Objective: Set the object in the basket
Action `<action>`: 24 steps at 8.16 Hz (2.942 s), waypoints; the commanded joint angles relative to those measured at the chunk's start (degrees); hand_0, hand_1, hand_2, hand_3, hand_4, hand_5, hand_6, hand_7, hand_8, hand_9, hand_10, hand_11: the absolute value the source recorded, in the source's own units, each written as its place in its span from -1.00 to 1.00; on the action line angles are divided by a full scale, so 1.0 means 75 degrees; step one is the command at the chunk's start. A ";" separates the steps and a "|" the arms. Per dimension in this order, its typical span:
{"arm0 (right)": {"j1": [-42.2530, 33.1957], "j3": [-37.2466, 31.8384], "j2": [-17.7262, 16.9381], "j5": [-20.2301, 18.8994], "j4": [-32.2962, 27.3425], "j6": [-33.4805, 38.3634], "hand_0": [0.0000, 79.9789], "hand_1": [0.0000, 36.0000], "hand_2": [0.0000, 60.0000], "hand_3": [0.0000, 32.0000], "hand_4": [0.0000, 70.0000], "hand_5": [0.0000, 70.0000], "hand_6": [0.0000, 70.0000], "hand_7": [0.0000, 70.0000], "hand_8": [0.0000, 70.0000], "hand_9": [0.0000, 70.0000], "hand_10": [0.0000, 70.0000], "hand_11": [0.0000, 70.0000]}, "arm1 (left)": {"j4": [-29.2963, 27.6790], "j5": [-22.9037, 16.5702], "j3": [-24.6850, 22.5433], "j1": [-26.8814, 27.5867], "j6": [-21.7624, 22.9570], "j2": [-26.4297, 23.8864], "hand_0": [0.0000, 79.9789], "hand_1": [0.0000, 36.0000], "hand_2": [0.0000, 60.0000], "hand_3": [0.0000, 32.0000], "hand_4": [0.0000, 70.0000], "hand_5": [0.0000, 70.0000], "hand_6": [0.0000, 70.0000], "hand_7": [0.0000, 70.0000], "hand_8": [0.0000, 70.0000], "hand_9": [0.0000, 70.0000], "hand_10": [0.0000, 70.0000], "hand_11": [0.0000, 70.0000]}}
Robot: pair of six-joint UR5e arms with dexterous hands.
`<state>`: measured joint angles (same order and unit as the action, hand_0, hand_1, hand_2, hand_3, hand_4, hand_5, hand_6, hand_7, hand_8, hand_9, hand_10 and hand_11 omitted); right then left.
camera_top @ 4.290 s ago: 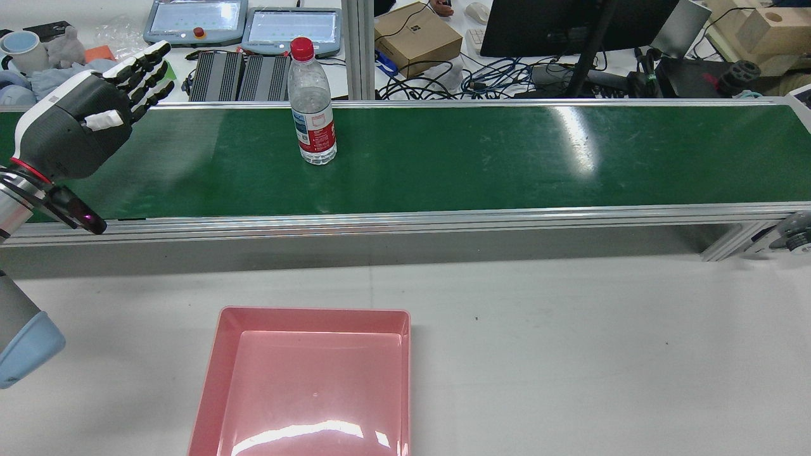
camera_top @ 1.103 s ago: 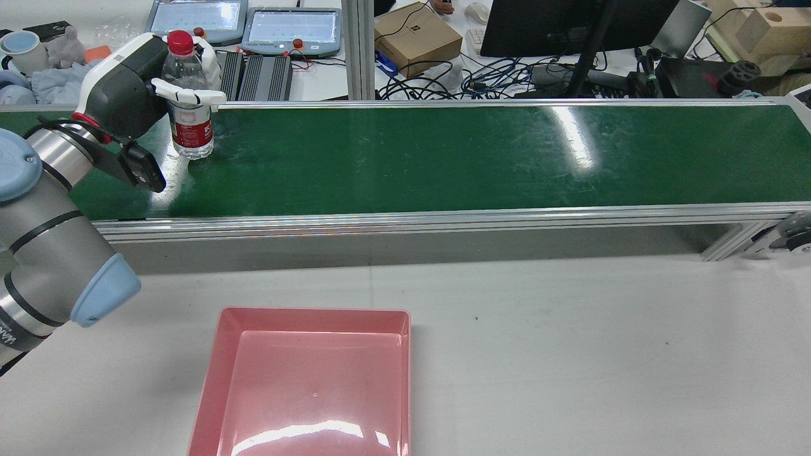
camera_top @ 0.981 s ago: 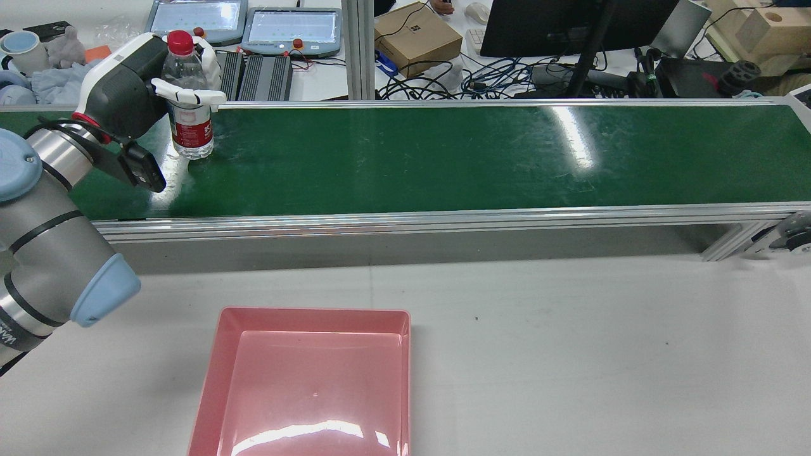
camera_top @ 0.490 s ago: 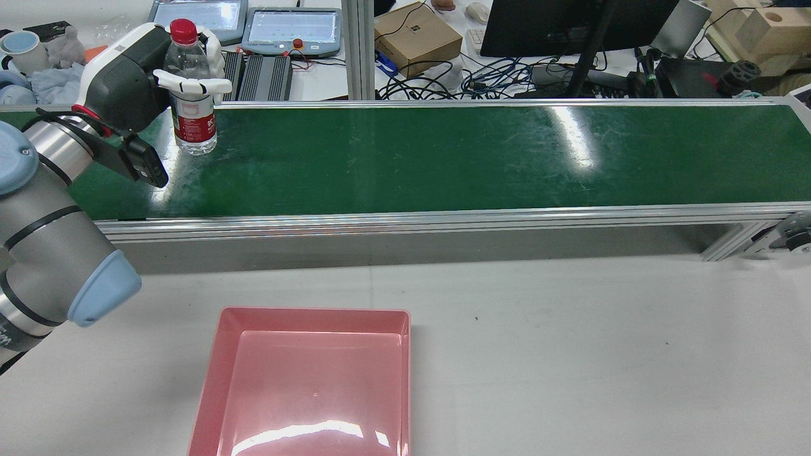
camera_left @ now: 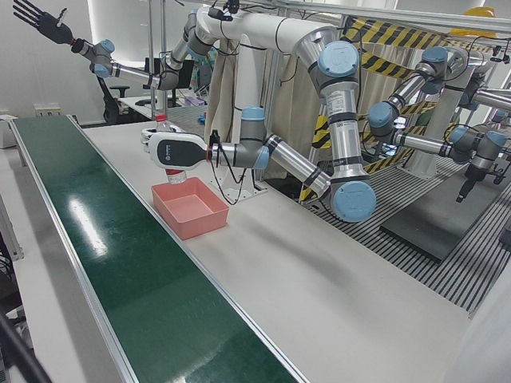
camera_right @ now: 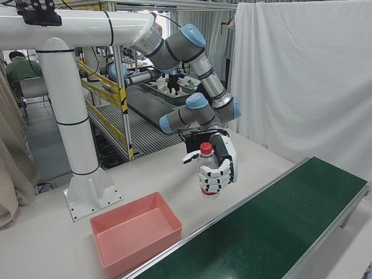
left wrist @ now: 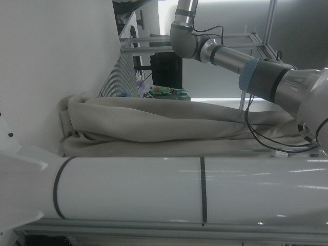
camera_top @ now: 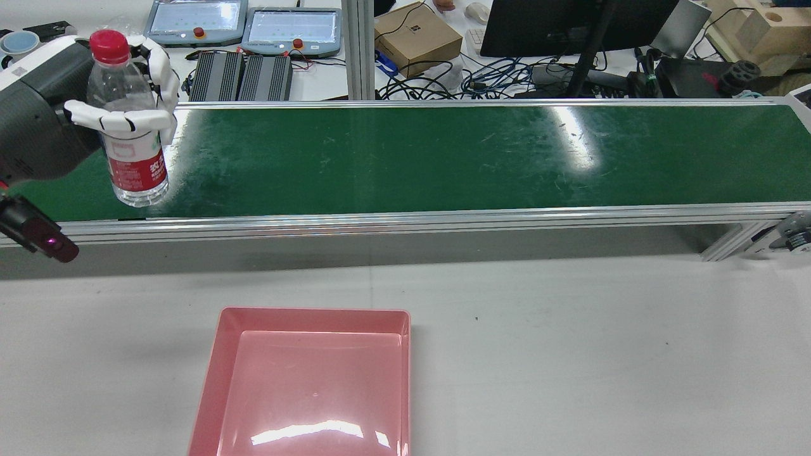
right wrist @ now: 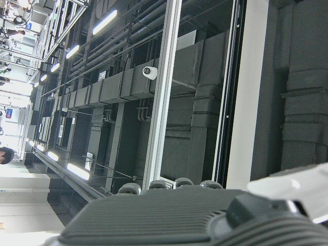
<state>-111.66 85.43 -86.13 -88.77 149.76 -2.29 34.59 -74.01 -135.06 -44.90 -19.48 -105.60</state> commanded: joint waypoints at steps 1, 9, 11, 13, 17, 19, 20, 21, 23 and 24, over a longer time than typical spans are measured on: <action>-0.0007 0.0000 0.0000 0.0000 0.0000 0.0000 -1.00 -1.00 -1.00 -1.00 -1.00 -1.00 -1.00 -1.00 -1.00 -1.00 -1.00 -1.00 | 0.0228 0.0269 -0.0730 0.1493 -0.0050 0.0217 0.76 0.12 -0.62 -1.00 0.14 0.43 0.34 0.22 0.42 0.60 0.57 1.00; 0.0005 0.0000 0.0000 0.0000 0.0000 0.0000 -1.00 -1.00 -1.00 -1.00 -1.00 -1.00 -1.00 -1.00 -1.00 -1.00 -1.00 -1.00 | -0.0673 0.3551 -0.0636 0.3830 -0.1609 -0.0311 0.45 -0.29 -0.99 -1.00 -0.01 0.23 0.18 0.12 0.18 0.40 0.38 0.97; -0.0007 0.0000 0.0000 0.0000 0.0000 0.0000 -1.00 -1.00 -1.00 -1.00 -1.00 -1.00 -1.00 -1.00 -1.00 -1.00 -1.00 -1.00 | -0.0965 0.3540 -0.0636 0.3818 -0.1621 -0.0136 0.27 -0.51 -1.00 -1.00 -0.23 -0.20 -0.32 -0.28 -0.26 -0.06 0.03 0.48; -0.0007 0.0000 0.0000 0.0000 0.0000 0.0000 -1.00 -1.00 -1.00 -1.00 -1.00 -1.00 -1.00 -1.00 -1.00 -1.00 -1.00 -1.00 | -0.1713 0.3470 -0.0636 0.3818 -0.1551 0.0437 0.15 -0.81 -1.00 -1.00 -0.40 -0.41 -0.66 -0.62 -0.62 -0.51 -0.32 0.00; 0.0005 0.0000 0.0000 0.0000 0.0000 0.0000 -1.00 -1.00 -1.00 -1.00 -1.00 -1.00 -1.00 -1.00 -1.00 -1.00 -1.00 -1.00 | -0.1951 0.3165 -0.0625 0.3818 -0.1550 0.0498 -0.62 -1.00 -1.00 -1.00 -0.51 -0.38 -0.87 -0.89 -0.90 -0.87 -0.60 -0.44; 0.0005 0.0000 0.0000 0.0000 0.0000 0.0000 -1.00 -1.00 -1.00 -1.00 -1.00 -1.00 -1.00 -1.00 -1.00 -1.00 -1.00 -1.00 | -0.1998 0.3165 -0.0625 0.3818 -0.1539 0.0498 -0.78 -1.00 -1.00 -1.00 -0.51 -0.28 -0.89 -0.88 -0.92 -0.90 -0.60 -0.44; 0.0005 0.0000 0.0000 0.0000 0.0000 0.0000 -1.00 -1.00 -1.00 -1.00 -1.00 -1.00 -1.00 -1.00 -1.00 -1.00 -1.00 -1.00 | -0.1998 0.3165 -0.0613 0.3818 -0.1539 0.0498 -0.78 -1.00 -1.00 -1.00 -0.46 -0.27 -0.87 -0.87 -0.89 -0.88 -0.59 -0.43; 0.0005 0.0000 0.0000 0.0000 0.0000 0.0000 -1.00 -1.00 -1.00 -1.00 -1.00 -1.00 -1.00 -1.00 -1.00 -1.00 -1.00 -1.00 | -0.1998 0.3165 -0.0625 0.3818 -0.1539 0.0498 -0.78 -1.00 -1.00 -1.00 -0.45 -0.28 -0.87 -0.88 -0.90 -0.89 -0.60 -0.44; 0.0005 0.0012 0.0000 0.0000 0.0012 0.0000 -1.00 -1.00 -1.00 -1.00 -1.00 -1.00 -1.00 -1.00 -1.00 -1.00 -1.00 -1.00 | -0.2010 0.3153 -0.0613 0.3818 -0.1527 0.0498 -0.78 -1.00 -1.00 -1.00 -0.45 -0.27 -0.87 -0.88 -0.90 -0.89 -0.60 -0.45; 0.0005 0.0000 0.0000 0.0000 0.0000 0.0000 -1.00 -1.00 -1.00 -1.00 -1.00 -1.00 -1.00 -1.00 -1.00 -1.00 -1.00 -1.00 | -0.2010 0.3142 -0.0625 0.3818 -0.1492 0.0498 -0.74 -1.00 -1.00 -1.00 -0.44 -0.29 -0.87 -0.88 -0.90 -0.89 -0.62 -0.47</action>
<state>-111.62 85.46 -86.13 -88.77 149.79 -2.28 19.55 -50.33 -139.68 -16.26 -31.00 -101.87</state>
